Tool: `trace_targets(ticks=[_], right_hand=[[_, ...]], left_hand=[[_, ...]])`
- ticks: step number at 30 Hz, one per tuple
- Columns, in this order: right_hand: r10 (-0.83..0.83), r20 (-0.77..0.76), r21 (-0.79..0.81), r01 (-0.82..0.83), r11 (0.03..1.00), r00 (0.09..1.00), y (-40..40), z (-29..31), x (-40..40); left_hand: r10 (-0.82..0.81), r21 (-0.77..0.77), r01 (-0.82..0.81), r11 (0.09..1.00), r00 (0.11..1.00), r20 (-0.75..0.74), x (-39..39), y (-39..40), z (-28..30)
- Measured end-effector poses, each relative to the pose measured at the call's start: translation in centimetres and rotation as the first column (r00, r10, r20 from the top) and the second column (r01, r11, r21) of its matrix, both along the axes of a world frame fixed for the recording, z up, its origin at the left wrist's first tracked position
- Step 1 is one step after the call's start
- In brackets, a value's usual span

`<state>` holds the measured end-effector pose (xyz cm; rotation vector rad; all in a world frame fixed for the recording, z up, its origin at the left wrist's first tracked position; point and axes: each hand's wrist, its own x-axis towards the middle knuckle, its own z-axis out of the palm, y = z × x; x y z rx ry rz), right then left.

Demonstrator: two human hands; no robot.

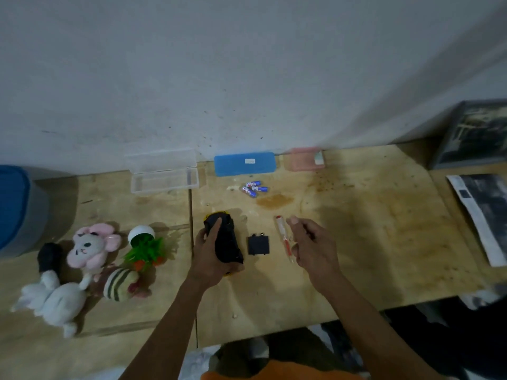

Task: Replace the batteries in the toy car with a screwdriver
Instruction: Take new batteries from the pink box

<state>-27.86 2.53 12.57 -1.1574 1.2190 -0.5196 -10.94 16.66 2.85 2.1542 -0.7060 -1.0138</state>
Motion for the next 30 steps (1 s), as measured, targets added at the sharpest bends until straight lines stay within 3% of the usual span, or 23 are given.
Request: trace_targets(ticks=[5,9,15,19,24,30], right_hand=[[-0.055,-0.05,-0.029,0.054,0.998,0.997,-0.2,-0.4,-3.1],[-0.118,-0.072,-0.06,0.113,0.992,0.99,-2.4,-0.7,-4.8],[-0.166,-0.081,-0.19,0.149,0.971,0.983,-10.0,-3.1,-5.8],[-0.176,-0.078,-0.197,0.158,0.968,0.981,-16.3,-5.6,-4.5],[-0.101,-0.133,-0.115,0.086,0.99,0.986,-22.2,-9.3,-1.7],[-0.028,-0.152,0.154,0.052,0.987,0.988,-24.8,-13.9,2.2]], left_hand=[[-0.004,-0.005,0.005,1.0,0.998,0.065,-0.6,1.5,0.6],[0.088,-0.083,-0.065,0.994,0.947,0.31,-1.4,0.3,2.6],[0.121,-0.248,-0.024,0.969,0.915,0.386,-3.1,-9.4,3.9],[0.032,-0.217,0.066,0.974,0.907,0.419,-4.4,-17.7,3.6],[-0.048,-0.109,0.118,0.987,0.865,0.5,-4.7,-25.7,1.0],[-0.134,0.033,0.14,0.99,0.821,0.555,-3.7,-31.2,-2.3]])
